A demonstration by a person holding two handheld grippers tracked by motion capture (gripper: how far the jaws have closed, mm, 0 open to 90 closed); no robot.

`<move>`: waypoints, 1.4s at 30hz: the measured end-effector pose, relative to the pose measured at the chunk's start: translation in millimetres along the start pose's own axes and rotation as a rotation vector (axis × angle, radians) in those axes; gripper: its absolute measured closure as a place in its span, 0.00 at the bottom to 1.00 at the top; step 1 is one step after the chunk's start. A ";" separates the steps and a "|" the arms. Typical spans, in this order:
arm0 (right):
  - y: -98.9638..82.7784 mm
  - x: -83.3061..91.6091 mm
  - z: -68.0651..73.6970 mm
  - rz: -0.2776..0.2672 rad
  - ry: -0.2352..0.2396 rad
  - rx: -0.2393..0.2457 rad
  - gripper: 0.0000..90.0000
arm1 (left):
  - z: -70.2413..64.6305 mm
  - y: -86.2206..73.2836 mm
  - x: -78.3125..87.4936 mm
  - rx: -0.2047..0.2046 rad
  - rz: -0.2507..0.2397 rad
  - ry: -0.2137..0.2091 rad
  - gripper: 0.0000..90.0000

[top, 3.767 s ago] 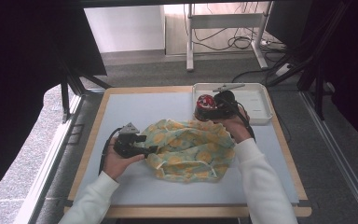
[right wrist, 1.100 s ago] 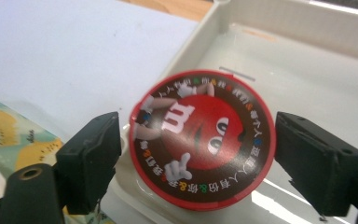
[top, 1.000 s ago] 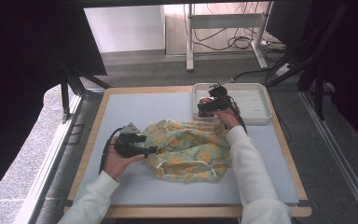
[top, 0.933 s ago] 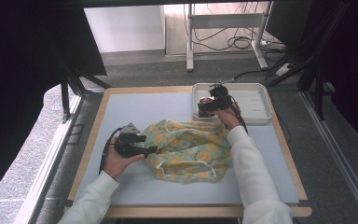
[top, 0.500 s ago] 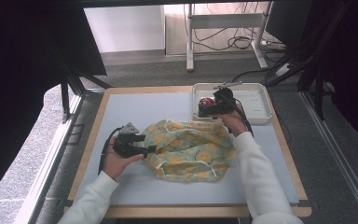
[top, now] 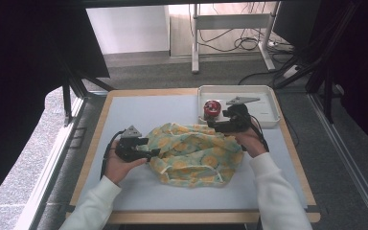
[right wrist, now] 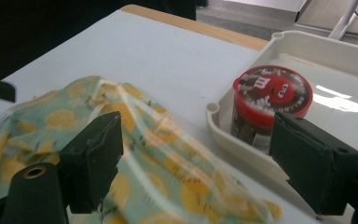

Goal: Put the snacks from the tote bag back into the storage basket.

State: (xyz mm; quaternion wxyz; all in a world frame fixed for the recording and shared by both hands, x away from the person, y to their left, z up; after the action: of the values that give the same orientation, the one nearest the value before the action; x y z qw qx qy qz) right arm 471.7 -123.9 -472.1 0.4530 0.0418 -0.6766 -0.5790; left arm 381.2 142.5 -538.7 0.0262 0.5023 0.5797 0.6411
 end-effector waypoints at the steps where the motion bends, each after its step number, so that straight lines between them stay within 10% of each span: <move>1: -2.7 4.0 1.9 -0.006 0.009 0.000 0.20 | 0.1 0.0 0.2 0.001 -0.001 0.000 0.33; 23: -71.1 57.0 14.0 -0.007 0.032 0.014 0.19 | -2.1 3.5 6.6 -0.005 -0.015 0.003 0.33; 42: -68.7 58.1 12.5 -0.029 0.023 0.018 0.20 | -2.5 1.5 3.6 -0.005 -0.004 0.002 0.33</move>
State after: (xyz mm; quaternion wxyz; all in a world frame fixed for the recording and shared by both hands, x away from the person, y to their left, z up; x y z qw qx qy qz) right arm 397.2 -170.7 -494.7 0.4518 0.0621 -0.6760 -0.5788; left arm 378.6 142.4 -534.9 0.0284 0.5004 0.5791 0.6430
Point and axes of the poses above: each handheld gripper's, and its own axes: x roughly backward along the jaws, y roughly out of its top, z roughly to its left, the point moved 8 cm from there along -x, roughly forward along the jaws, and after that the axes turned 2 degrees about -y, right-handed, at the moved point
